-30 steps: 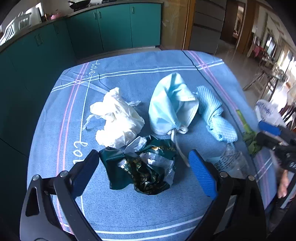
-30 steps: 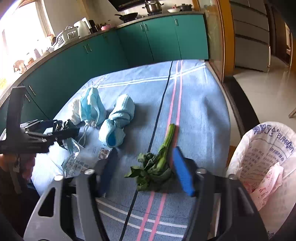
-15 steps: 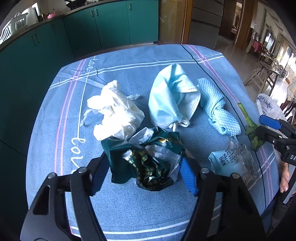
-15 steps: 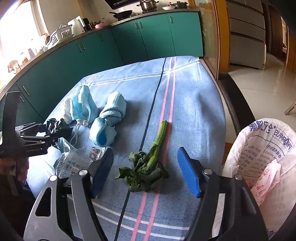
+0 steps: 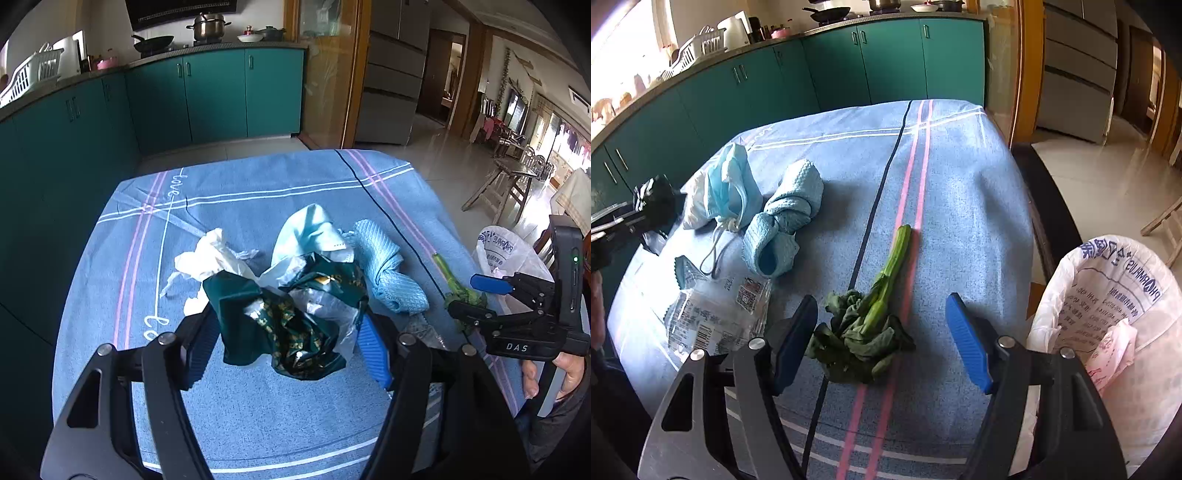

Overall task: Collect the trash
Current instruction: 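Close the right tool on the green vegetable leaves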

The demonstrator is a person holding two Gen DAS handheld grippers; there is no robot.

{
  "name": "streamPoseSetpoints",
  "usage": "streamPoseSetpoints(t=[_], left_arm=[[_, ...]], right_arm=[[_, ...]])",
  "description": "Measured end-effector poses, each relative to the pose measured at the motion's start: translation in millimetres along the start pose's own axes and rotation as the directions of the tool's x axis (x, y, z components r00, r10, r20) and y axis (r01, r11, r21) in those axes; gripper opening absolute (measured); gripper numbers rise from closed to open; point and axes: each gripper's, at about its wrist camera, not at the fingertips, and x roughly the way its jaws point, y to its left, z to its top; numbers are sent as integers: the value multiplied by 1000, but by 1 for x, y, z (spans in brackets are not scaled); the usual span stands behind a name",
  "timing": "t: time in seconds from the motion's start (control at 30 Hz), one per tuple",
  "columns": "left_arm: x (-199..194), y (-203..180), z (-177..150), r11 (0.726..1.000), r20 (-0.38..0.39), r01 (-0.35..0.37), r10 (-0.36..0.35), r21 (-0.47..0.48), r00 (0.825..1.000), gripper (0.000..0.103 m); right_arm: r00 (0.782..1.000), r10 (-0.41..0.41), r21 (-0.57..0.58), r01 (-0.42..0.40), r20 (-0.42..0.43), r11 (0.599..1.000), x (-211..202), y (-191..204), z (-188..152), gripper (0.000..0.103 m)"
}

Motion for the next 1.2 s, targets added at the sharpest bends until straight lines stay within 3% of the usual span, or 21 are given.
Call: streamPoseSetpoints(t=[0.17, 0.43, 0.5, 0.57, 1.2], left_arm=[[1, -2, 0, 1000, -4, -14, 14, 10, 1000, 69], [0, -2, 0, 1000, 4, -14, 14, 5, 1000, 69], [-2, -3, -1, 1000, 10, -12, 12, 8, 1000, 69], [-3, -2, -2, 1000, 13, -13, 12, 11, 1000, 69], [-11, 9, 2, 999, 49, -19, 21, -43, 999, 69]], right_arm=[[999, -36, -42, 36, 2, 998, 2, 6, -2, 69], [1000, -26, -88, 27, 12, 996, -4, 17, -7, 45], [1000, -14, -87, 16, 15, 996, -6, 19, -8, 32], [1000, -18, -86, 19, 21, 996, -7, 19, -8, 28], [997, 23, -68, -19, 67, 998, -17, 18, -4, 27]])
